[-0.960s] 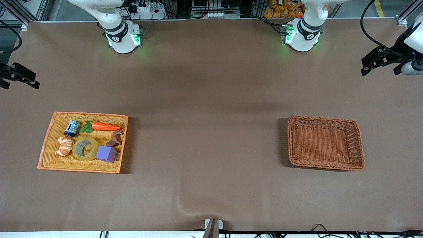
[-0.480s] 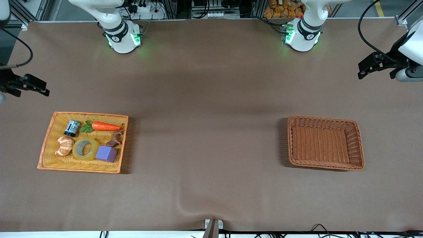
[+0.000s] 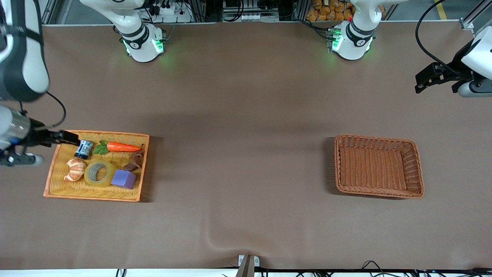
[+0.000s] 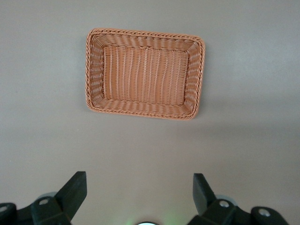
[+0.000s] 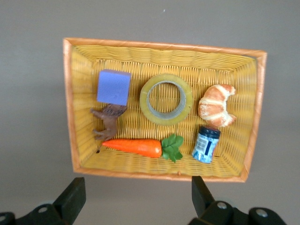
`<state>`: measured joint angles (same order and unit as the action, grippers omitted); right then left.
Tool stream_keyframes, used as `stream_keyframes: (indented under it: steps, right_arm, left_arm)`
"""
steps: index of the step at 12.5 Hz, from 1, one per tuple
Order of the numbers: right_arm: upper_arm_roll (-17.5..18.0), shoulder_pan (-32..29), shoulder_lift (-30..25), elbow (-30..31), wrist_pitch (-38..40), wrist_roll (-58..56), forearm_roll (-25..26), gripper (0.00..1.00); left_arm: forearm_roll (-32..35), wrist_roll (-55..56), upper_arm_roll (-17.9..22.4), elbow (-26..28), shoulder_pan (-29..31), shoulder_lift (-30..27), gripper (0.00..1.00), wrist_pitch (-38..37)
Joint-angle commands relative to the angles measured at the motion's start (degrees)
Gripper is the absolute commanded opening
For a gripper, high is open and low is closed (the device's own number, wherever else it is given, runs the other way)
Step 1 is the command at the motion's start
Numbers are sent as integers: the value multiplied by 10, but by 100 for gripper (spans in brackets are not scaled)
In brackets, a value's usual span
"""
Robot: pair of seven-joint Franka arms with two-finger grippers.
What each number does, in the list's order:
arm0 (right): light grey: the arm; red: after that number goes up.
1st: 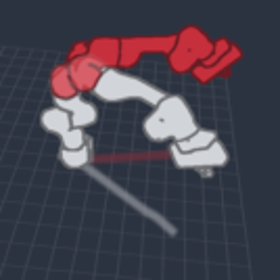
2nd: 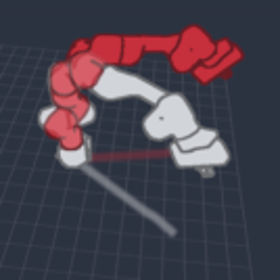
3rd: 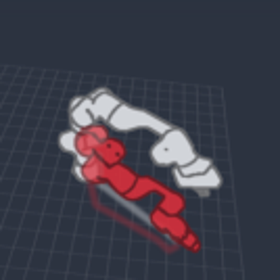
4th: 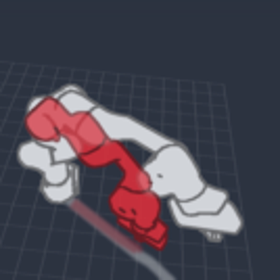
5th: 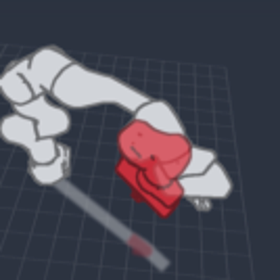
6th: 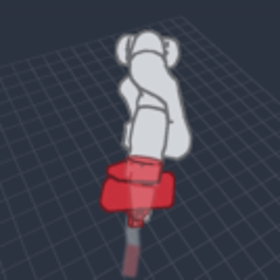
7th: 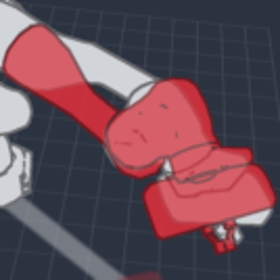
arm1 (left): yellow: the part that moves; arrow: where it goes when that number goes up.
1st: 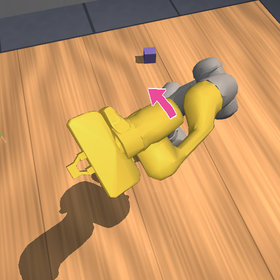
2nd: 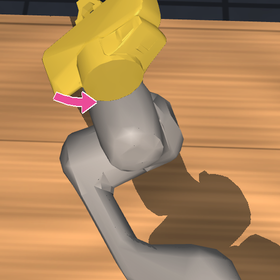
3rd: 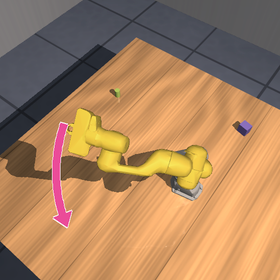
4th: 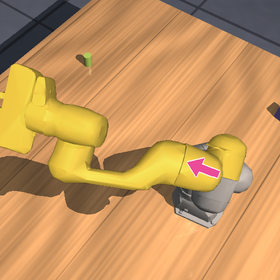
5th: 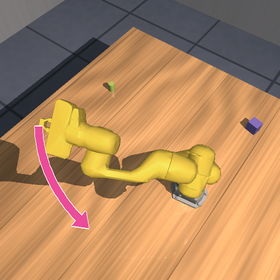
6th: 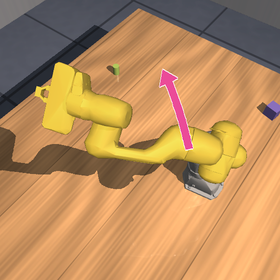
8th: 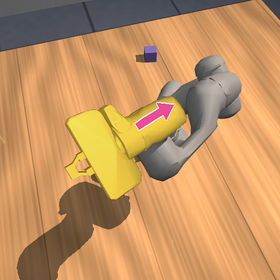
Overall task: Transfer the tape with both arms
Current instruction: 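Lower the right gripper onto the tape roll rim and grasp it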
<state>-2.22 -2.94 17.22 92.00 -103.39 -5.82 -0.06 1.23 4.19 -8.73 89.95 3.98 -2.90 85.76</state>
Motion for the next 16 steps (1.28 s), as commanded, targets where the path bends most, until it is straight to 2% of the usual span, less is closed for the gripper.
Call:
stream_keyframes:
  steps: [1,4,6,12,16]
  right_arm:
    - [-2,-4,79,-36,-62,-14,-8,100]
    - [-2,-32,143,-33,-124,-64,-9,100]
    - [-2,-36,164,-32,-131,-74,-9,100]
    - [-2,-56,200,3,-185,-99,-8,100]
    - [-2,-58,216,5,-187,-99,-9,100]
  left_arm:
    - [-2,-6,-1,-7,-1,2,100,-2]
    - [-2,-6,-1,-7,-2,3,100,-2]
    - [-3,-6,-2,-7,-5,5,100,-2]
    - [-3,-6,-2,-7,-5,6,100,-2]
    - [-4,-6,-2,-5,-5,6,100,-2]
